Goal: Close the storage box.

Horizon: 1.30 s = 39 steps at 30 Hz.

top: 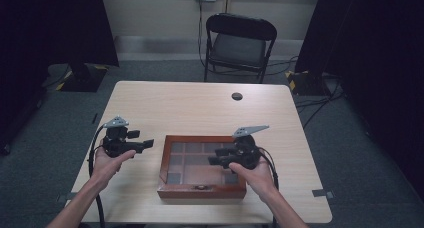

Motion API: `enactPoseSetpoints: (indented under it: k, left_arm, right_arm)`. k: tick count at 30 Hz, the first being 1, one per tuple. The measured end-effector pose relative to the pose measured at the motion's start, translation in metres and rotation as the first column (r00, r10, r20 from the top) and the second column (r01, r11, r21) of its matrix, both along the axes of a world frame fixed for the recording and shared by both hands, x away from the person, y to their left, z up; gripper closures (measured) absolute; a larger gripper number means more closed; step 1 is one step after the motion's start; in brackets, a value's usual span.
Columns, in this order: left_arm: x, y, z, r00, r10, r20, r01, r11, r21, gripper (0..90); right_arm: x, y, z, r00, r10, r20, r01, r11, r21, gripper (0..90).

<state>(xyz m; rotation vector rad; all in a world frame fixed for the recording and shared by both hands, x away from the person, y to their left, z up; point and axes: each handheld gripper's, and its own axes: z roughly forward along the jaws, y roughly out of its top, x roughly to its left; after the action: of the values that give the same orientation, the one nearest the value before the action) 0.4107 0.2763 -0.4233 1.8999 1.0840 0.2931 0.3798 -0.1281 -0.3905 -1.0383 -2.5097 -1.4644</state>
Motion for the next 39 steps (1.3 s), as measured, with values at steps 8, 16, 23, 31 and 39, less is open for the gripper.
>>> enactPoseSetpoints:
  k: [8, 16, 23, 31, 39]
  left_arm:
    - [-0.001, 0.005, 0.003, 1.0, -0.001, -0.003, 0.001, 0.999, 0.044, 24.5]
    - [-0.007, 0.025, 0.0, 0.999, 0.039, -0.024, -0.037, 0.9963, 0.077, 24.6]
    - [-0.008, 0.043, -0.014, 0.9944, 0.084, -0.064, -0.077, 0.9917, 0.102, 24.1]
    - [-0.002, 0.054, -0.044, 0.9786, 0.118, -0.169, -0.091, 0.9836, 0.155, 21.6]
    - [-0.005, 0.044, -0.059, 0.9734, 0.122, -0.194, -0.073, 0.9667, 0.245, 19.1]
  right_arm:
    - [0.005, -0.05, 0.001, 0.9854, -0.17, 0.014, 0.17, 0.985, -0.019, 37.3]
    - [0.002, -0.105, -0.012, 0.9367, -0.35, 0.01, 0.35, 0.935, -0.062, 29.0]
    - [-0.003, -0.153, -0.031, 0.8828, -0.47, -0.002, 0.467, 0.878, -0.108, 21.9]
    - [0.001, -0.178, -0.067, 0.7861, -0.616, -0.054, 0.593, 0.776, -0.215, 16.0]
    - [0.011, -0.167, -0.089, 0.7536, -0.657, 0.015, 0.615, 0.697, -0.37, 14.6]
